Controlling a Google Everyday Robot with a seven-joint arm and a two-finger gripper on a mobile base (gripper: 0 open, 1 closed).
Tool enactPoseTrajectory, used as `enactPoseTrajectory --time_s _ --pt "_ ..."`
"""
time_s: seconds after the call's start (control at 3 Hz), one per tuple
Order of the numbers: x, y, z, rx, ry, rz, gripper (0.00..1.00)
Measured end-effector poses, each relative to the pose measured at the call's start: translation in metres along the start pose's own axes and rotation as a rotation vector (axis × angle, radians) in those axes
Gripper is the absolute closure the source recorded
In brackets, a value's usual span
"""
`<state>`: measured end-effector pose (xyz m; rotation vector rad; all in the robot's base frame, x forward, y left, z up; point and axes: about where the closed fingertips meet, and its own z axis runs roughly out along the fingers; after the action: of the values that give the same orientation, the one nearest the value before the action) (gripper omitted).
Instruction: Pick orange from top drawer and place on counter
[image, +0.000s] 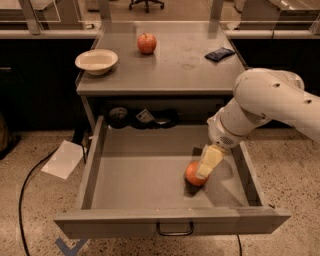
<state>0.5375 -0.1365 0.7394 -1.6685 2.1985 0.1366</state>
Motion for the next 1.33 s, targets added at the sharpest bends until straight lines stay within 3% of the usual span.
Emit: enactPoseTrajectory --time_s 1.0,1.33 --pt "0.030 0.034 0.061 -0.118 0.005 0.075 0.00" --pt "0.006 0.056 0.094 -0.140 -0.059 0.041 0.00"
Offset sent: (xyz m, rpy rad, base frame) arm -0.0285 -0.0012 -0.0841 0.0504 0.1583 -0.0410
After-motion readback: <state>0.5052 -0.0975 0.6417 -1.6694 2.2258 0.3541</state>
